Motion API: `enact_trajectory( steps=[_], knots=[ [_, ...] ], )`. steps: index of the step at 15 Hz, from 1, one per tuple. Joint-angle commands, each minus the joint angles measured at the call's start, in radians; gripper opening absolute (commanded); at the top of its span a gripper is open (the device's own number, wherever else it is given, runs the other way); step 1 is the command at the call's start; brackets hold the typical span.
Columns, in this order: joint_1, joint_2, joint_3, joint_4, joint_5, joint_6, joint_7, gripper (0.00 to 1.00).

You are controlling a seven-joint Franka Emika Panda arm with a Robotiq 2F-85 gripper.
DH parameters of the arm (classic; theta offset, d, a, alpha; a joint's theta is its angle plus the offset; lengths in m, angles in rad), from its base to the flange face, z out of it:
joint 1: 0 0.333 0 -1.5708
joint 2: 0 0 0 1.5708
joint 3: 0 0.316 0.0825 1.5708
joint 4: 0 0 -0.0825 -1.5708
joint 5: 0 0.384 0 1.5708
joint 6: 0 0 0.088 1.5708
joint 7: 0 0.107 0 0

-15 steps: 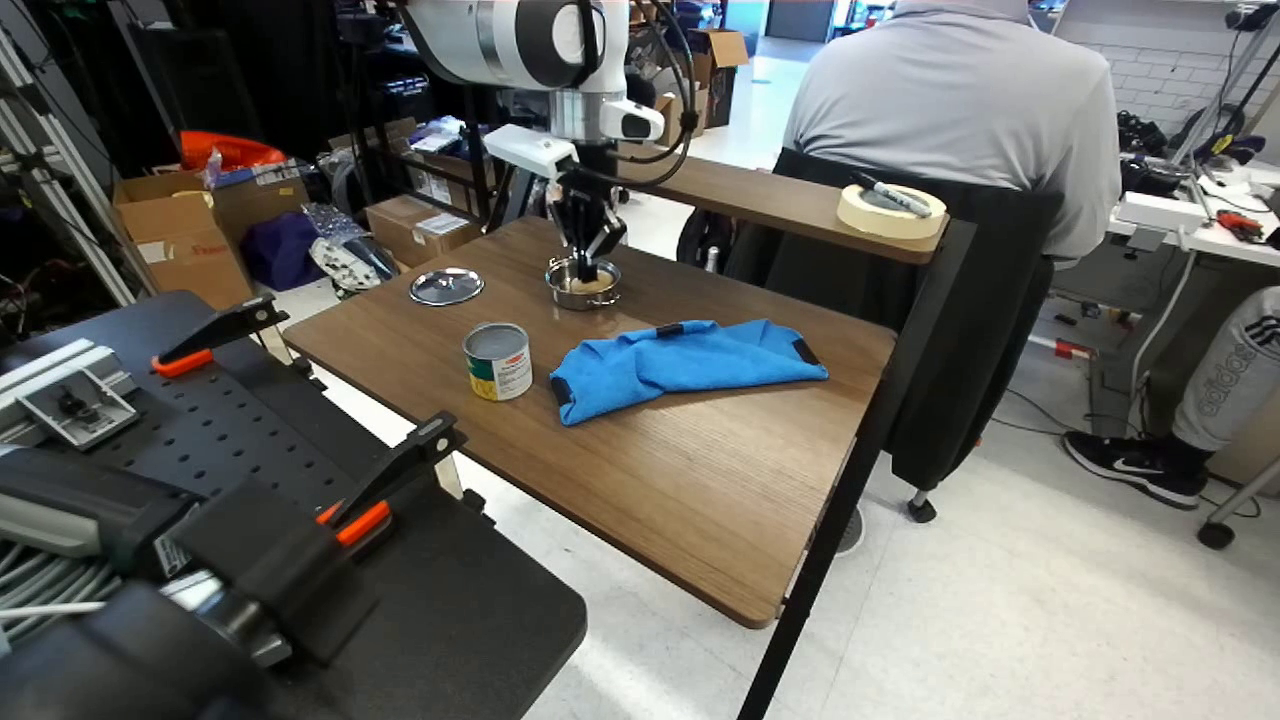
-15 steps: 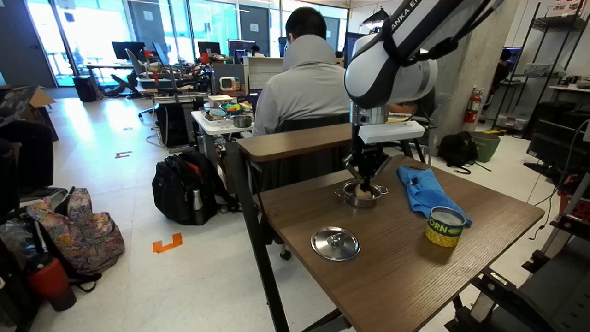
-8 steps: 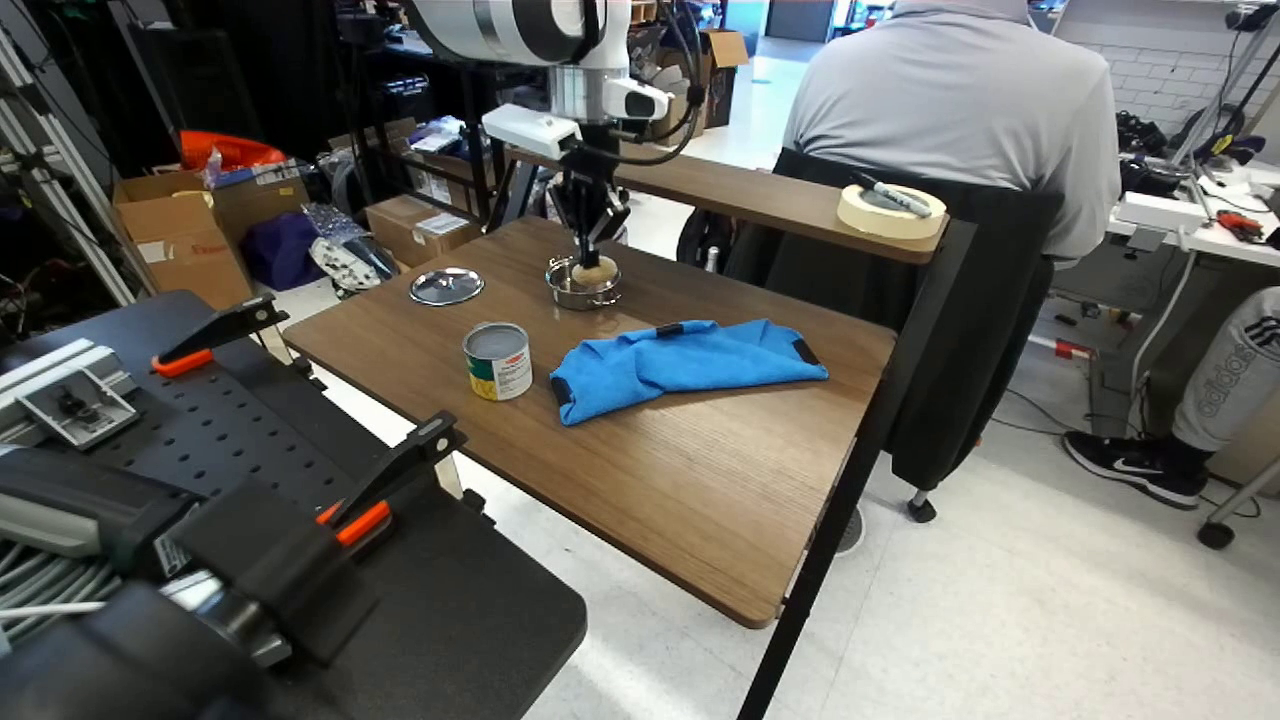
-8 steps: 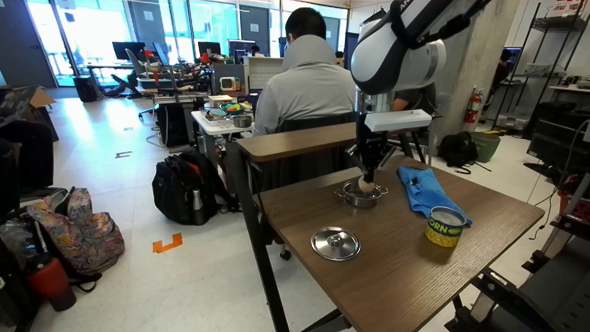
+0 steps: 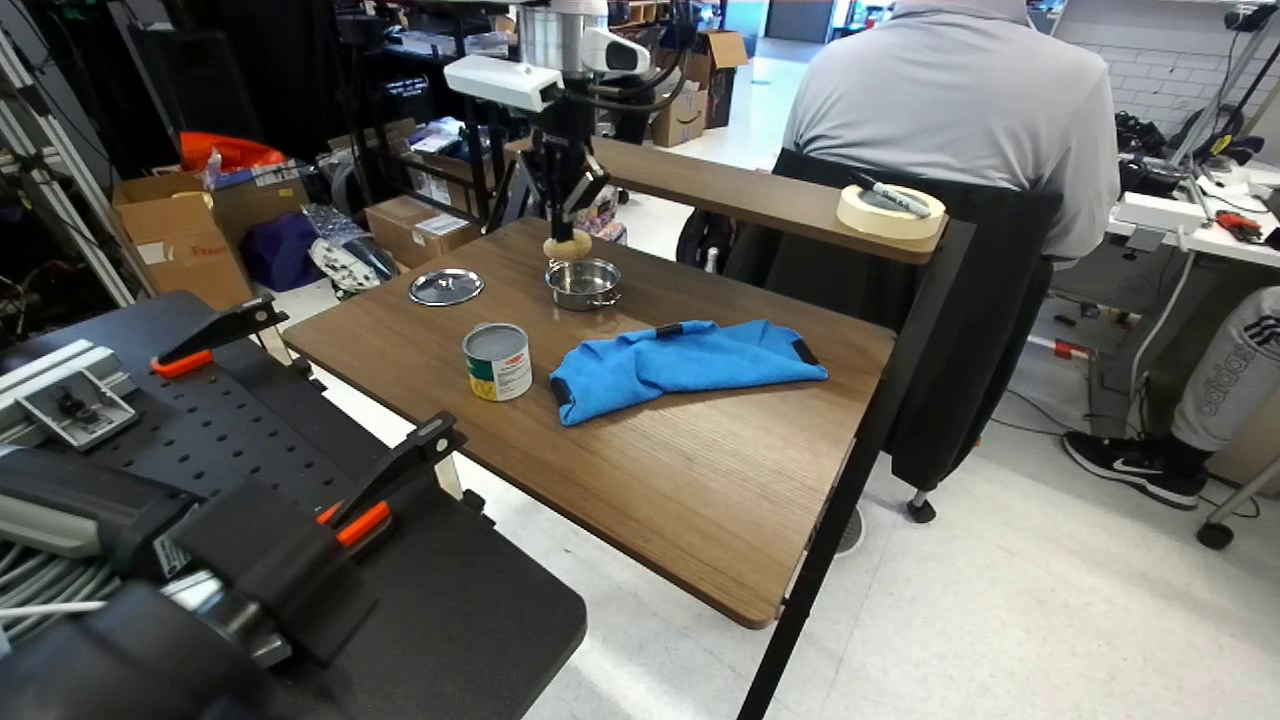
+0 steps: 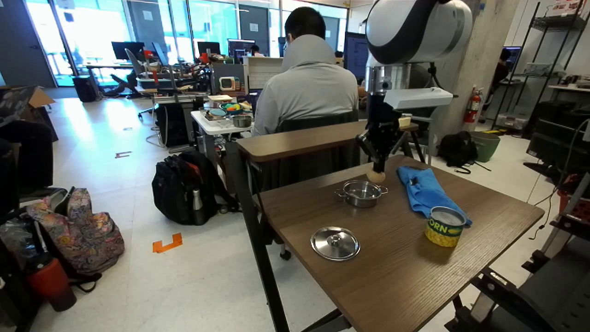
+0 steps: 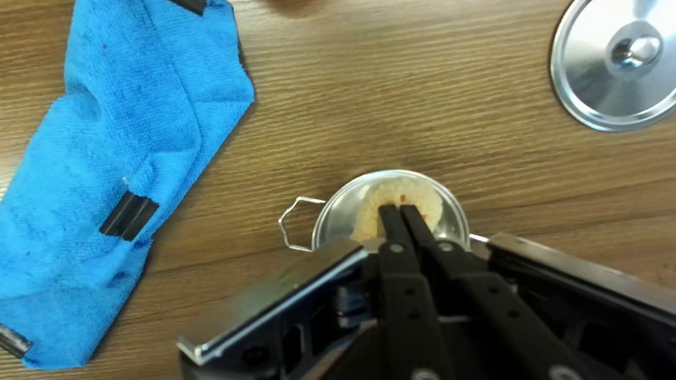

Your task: Remove the brown plushy from the pot and put it on the table

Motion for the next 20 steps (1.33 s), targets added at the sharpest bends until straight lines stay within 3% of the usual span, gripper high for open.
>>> enact_trajectory(
  steps=[1, 4, 9, 20],
  knots=[
    [0.041, -0.049, 0.021, -0.074, -0.057, -0.004, -0.004, 0.01],
    [0.085, -0.043, 0.035, -0.092, -0.101, 0.027, -0.004, 0.01],
    [0.15, 0.023, 0.051, -0.022, -0.142, 0.017, 0.01, 0.01],
    [0.175, 0.195, 0.043, 0.215, -0.132, 0.005, 0.036, 0.01]
  ],
)
